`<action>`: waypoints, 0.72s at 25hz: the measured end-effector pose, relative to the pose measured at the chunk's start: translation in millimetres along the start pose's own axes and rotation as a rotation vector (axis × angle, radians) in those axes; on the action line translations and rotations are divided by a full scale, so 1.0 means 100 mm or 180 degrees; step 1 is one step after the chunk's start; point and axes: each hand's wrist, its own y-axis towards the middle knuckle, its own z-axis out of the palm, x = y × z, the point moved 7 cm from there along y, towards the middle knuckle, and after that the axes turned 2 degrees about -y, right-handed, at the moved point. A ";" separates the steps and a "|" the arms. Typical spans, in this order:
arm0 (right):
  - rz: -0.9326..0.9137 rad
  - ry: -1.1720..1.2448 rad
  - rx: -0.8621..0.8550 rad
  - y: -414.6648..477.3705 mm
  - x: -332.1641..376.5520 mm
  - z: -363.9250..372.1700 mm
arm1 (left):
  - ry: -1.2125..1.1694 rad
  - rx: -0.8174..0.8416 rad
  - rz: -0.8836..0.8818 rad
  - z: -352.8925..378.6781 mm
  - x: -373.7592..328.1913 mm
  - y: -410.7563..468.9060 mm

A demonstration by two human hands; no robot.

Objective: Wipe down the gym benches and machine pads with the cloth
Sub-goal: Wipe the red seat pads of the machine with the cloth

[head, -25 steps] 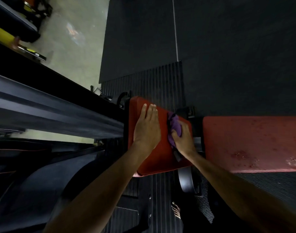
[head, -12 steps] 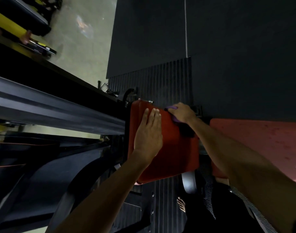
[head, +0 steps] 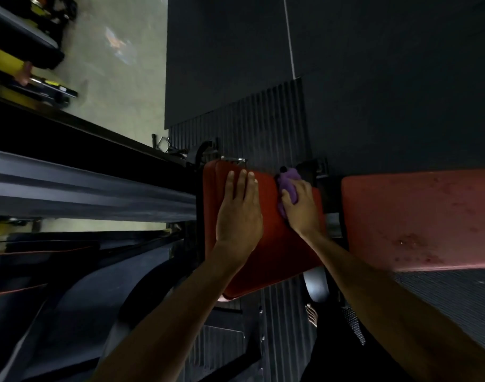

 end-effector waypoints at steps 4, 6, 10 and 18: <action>0.1289 -0.0027 0.0124 0.27 -0.64 0.06 | -0.0233 0.0020 0.0032 0.04 0.00 0.02; 0.1351 0.0345 0.0077 0.34 -0.52 0.05 | -0.0291 -0.0012 0.0088 0.04 -0.01 0.00; 0.0391 0.0601 -0.0047 -0.25 0.13 0.03 | -0.0471 -0.0035 -0.0022 0.03 -0.01 0.00; 0.1360 0.0259 -0.0074 -0.50 -0.87 0.13 | 0.0069 0.0256 0.0238 0.18 -0.35 -0.35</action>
